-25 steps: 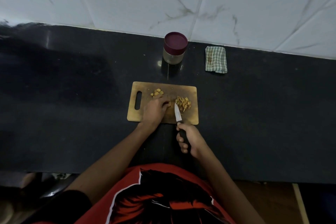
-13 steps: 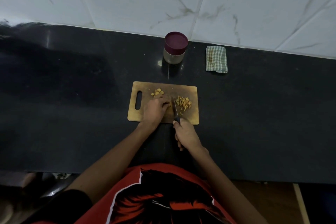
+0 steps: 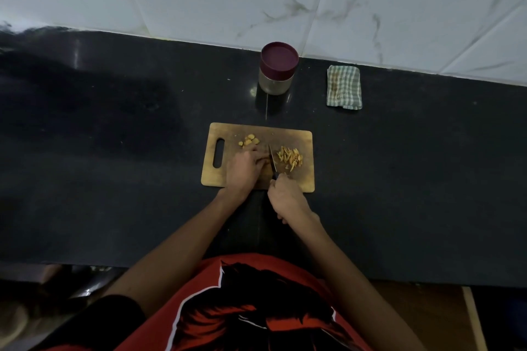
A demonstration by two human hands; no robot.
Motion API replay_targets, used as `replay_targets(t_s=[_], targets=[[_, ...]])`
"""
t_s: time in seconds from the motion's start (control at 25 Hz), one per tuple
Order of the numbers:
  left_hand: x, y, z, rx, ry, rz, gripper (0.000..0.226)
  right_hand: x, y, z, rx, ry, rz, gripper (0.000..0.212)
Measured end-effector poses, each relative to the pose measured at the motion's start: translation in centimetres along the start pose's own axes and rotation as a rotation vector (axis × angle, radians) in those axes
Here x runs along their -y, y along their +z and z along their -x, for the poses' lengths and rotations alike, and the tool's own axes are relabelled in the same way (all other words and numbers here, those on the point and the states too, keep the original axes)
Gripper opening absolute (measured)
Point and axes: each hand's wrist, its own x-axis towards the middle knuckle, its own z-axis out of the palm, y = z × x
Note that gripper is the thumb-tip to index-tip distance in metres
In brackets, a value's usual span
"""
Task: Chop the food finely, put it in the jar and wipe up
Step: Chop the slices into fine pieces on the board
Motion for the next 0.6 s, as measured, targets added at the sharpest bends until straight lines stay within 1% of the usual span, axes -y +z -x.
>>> replay_targets(t_s=[0.2,0.4,0.52,0.6], targets=[[0.0,0.2,0.0,-0.002,-0.006,0.022,0.021,0.7,-0.2,-0.2,0.015,0.016,-0.005,0.029],[0.1,0.3,0.0,-0.013,-0.015,0.009,0.019,-1.7,1.1,1.9,0.043,-0.008,0.019,0.027],[-0.1,0.2,0.2,-0.008,-0.021,-0.011,0.018,-2.8,1.3,2.6,0.003,-0.042,0.036,0.029],[-0.2,0.1,0.2,-0.012,-0.032,-0.019,0.019,-2.9,1.0,2.5,-0.05,-0.05,-0.003,0.03]])
